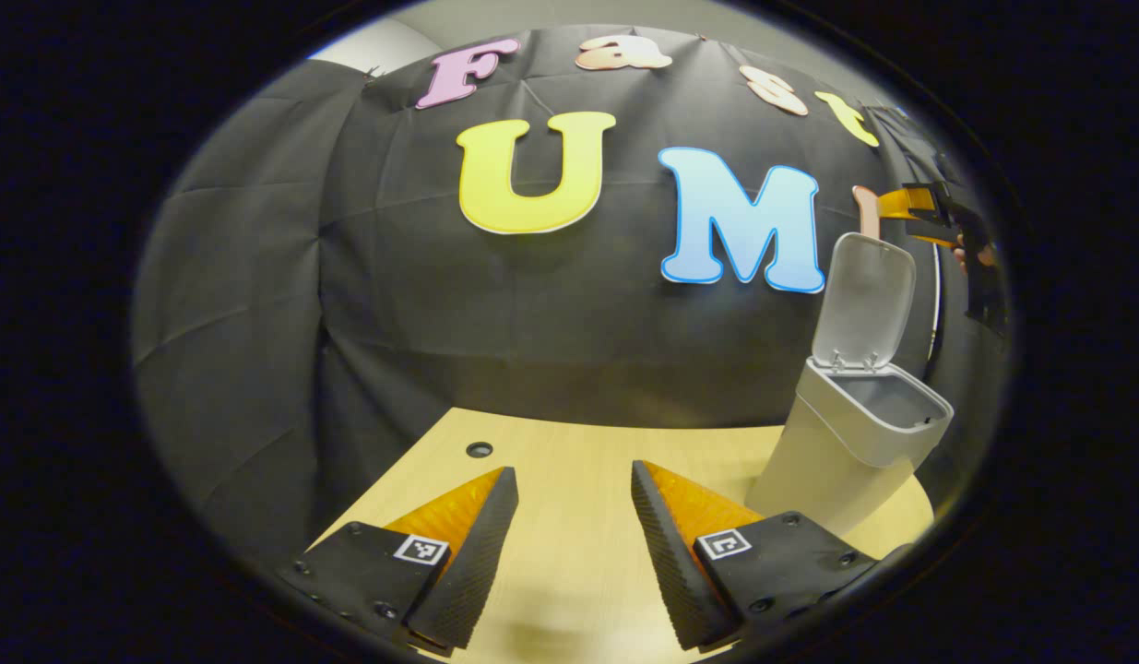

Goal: Press the lid of the desktop garbage bin to open it, pick up the crumpled paper on the desktop and throw it into the bin, then pick up the pop can on the desktop and drop it into the bin, and finally close the garbage bin lid.

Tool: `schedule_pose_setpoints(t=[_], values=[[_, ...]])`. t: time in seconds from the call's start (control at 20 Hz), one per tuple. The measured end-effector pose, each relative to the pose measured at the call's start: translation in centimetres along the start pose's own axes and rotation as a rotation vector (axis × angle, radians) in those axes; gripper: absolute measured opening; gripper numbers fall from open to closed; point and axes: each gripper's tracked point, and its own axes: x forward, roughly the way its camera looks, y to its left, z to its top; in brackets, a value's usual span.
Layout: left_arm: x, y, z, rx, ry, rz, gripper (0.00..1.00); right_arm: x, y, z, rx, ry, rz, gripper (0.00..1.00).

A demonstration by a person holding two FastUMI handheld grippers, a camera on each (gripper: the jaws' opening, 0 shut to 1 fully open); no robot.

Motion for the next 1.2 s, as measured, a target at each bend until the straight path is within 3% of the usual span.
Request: schedule_pose_setpoints(t=[0.3, 0.35, 0.45, 0.5, 0.6, 0.75, 0.8, 0.9, 0.95, 1.2], values=[[-1.0, 1.9, 0.0, 0.001, 0.0, 0.045, 0.84, 2.5, 0.3, 0.3, -0.042, -0.011, -0.007, 0.97], [-1.1, 2.1, -0.1, -0.002, -0.001, 0.05, 0.8, 2.9, 0.3, -0.4, -0.04, 0.007, -0.011, 0.97], [-1.4, 2.4, 0.0, -0.005, -0.002, 0.059, 0.85, 3.3, 0.1, -1.7, -0.033, 0.049, -0.015, 0.98], [-1.6, 2.7, -0.1, -0.008, -0.001, 0.064, 0.84, 3.5, -0.1, -2.1, -0.037, 0.062, -0.019, 0.94], [-1.7, 2.8, -0.3, -0.015, 0.002, 0.069, 0.82, 3.4, -0.1, -2.7, -0.044, 0.078, -0.017, 0.98], [-1.9, 2.8, -0.4, -0.028, 0.003, 0.069, 0.8, 3.0, 0.0, -3.2, -0.057, 0.095, -0.01, 0.98], [-1.9, 2.8, -0.5, -0.032, 0.005, 0.071, 0.85, 2.6, 0.1, -3.5, -0.063, 0.101, -0.009, 0.98], [-1.9, 2.6, -0.6, -0.038, 0.004, 0.069, 0.8, 1.9, 0.2, -3.7, -0.062, 0.102, -0.003, 0.98], [-1.9, 2.3, -0.6, -0.033, 0.002, 0.065, 0.85, 1.1, 0.3, -4.0, -0.054, 0.104, 0.001, 0.98], [-2.3, 0.6, -1.3, 0.001, 0.008, 0.038, 0.83, -1.8, 0.5, -5.2, -0.023, 0.106, 0.019, 0.98]])
